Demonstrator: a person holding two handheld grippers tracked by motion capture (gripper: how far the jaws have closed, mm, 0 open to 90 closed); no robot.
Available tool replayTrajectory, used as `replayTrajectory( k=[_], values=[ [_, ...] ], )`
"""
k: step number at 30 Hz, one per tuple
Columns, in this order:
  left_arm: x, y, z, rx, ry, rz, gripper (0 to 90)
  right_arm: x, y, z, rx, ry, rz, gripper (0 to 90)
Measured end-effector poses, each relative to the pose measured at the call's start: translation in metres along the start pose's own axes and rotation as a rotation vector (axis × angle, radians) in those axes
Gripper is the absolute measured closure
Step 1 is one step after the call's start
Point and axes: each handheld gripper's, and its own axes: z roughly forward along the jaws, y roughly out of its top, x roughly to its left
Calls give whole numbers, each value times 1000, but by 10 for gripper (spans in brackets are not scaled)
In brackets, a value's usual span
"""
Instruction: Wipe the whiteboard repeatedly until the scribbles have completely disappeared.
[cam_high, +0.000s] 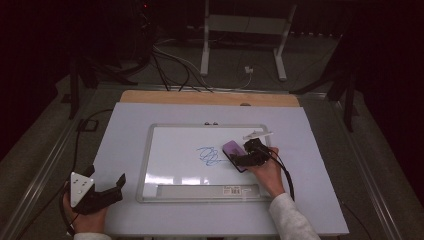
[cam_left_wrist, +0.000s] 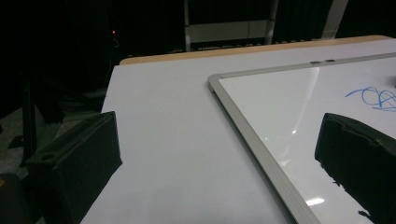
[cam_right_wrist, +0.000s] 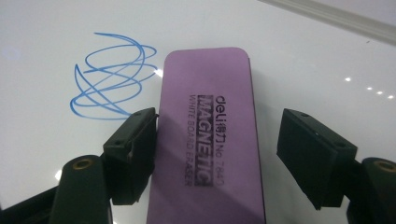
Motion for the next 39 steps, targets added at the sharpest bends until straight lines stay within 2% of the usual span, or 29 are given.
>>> replayTrajectory(
  k=[2,4,11,19,26,28,31,36,39],
  values=[
    [0,0,0,1,0,0,11,0,0,3,-2,9,6,324],
    [0,0,0,0,-1,0,11,0,0,4,-2,16,7,394],
    [0,0,1,2,-2,2,11,5,0,5,8,-8,-15,405],
    [-1,0,1,5,-3,6,11,17,-2,4,15,17,-57,407],
    [-1,0,0,3,-2,4,11,26,-4,2,19,36,-75,408],
    [-1,0,0,1,-2,3,11,25,-4,2,23,41,-66,409],
    [0,0,-1,1,0,2,11,22,-2,3,27,3,-60,410],
    [0,0,0,0,0,1,11,8,0,3,24,-55,2,411],
    [0,0,0,1,-2,3,11,10,1,3,27,-68,-1,410]
  ],
)
